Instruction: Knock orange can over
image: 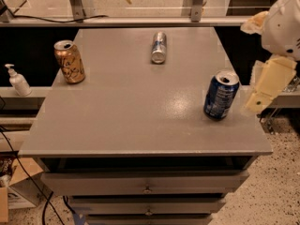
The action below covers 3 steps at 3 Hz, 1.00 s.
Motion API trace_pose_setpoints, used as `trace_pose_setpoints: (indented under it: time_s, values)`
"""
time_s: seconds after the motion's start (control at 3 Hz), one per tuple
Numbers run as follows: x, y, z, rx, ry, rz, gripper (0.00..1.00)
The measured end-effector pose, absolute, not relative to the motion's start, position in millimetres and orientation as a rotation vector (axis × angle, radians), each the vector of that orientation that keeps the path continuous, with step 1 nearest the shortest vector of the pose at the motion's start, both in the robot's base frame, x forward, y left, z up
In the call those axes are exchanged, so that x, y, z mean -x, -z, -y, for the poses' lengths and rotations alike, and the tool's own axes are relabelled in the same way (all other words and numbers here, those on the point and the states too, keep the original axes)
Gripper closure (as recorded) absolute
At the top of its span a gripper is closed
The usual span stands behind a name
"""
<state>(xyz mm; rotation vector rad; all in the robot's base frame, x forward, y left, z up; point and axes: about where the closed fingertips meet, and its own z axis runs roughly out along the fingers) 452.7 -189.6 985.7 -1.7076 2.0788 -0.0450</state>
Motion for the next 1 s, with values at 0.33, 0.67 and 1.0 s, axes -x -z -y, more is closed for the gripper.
trace_pose_setpoints:
  time_s: [0.33, 0.67, 1.0]
  values:
    - [-473.5, -988.7, 144.7, 1.705, -0.104, -1.919, 0.0]
    - [-495.3, -986.5, 86.7, 1.735, -0.315, -1.739, 0.0]
    - [-494.4, -986.1, 79.7, 1.729, -0.359, -1.723, 0.0]
